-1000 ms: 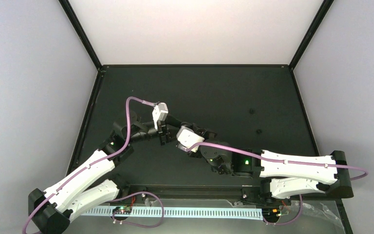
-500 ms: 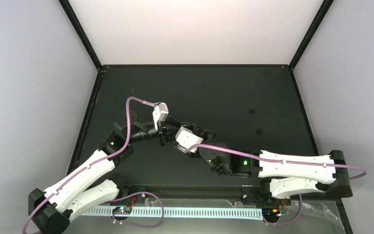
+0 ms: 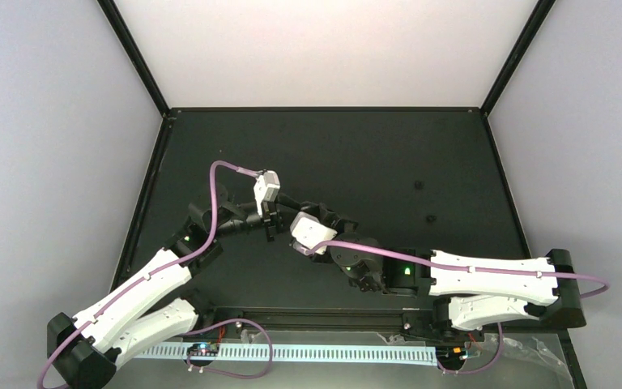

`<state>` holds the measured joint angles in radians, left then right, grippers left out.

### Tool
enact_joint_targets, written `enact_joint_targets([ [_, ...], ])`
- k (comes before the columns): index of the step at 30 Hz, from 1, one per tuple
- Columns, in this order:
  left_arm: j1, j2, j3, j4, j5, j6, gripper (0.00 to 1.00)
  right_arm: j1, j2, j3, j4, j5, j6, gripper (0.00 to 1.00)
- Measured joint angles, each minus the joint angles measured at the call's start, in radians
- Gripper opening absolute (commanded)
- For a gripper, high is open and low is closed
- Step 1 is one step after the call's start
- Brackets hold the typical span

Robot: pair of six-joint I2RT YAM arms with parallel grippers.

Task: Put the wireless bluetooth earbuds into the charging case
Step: Pick up the charging case at the center of the board, then open the charging case.

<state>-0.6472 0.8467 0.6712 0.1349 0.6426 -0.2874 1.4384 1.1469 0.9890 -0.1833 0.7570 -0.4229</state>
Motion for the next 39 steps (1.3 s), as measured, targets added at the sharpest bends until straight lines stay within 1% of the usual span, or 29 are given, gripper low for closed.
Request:
enact_joint_targets([
  [8,0.000,0.000,0.000,-0.008,-0.041,0.011,0.07,0.008,-0.004,0.020,0.004,-0.028,0.039,0.67],
  [11,0.000,-0.003,0.000,-0.014,-0.061,0.018,0.06,0.008,-0.018,0.021,-0.002,-0.048,0.068,0.71],
  [15,0.000,-0.013,0.000,-0.021,-0.087,0.024,0.06,-0.016,-0.076,0.023,-0.029,-0.102,0.137,0.74],
  [17,0.000,-0.020,0.000,-0.027,-0.101,0.025,0.06,-0.077,-0.129,0.028,-0.044,-0.183,0.216,0.76],
  [21,0.000,-0.032,0.000,-0.031,-0.107,0.025,0.06,-0.260,-0.256,0.027,-0.029,-0.385,0.389,0.77],
  [22,0.000,-0.035,0.000,-0.031,-0.104,0.025,0.06,-0.298,-0.288,0.027,-0.018,-0.460,0.440,0.77],
  [23,0.000,-0.040,0.000,-0.029,-0.094,0.025,0.06,-0.338,-0.299,0.028,-0.014,-0.491,0.462,0.77],
  [24,0.000,-0.044,0.000,-0.026,-0.079,0.024,0.06,-0.370,-0.311,0.028,-0.007,-0.557,0.495,0.77],
  [28,0.000,-0.063,0.000,0.024,0.031,0.003,0.06,-0.431,-0.303,0.027,0.000,-0.764,0.571,0.77],
  [32,0.000,-0.080,-0.001,0.094,0.140,-0.021,0.04,-0.452,-0.299,0.014,-0.005,-0.918,0.602,0.77],
  [35,0.000,-0.105,-0.010,0.143,0.194,-0.027,0.02,-0.456,-0.309,0.013,-0.015,-1.003,0.608,0.77],
  [39,0.000,-0.160,-0.041,0.194,0.228,-0.023,0.02,-0.458,-0.322,0.013,-0.024,-1.101,0.609,0.76],
])
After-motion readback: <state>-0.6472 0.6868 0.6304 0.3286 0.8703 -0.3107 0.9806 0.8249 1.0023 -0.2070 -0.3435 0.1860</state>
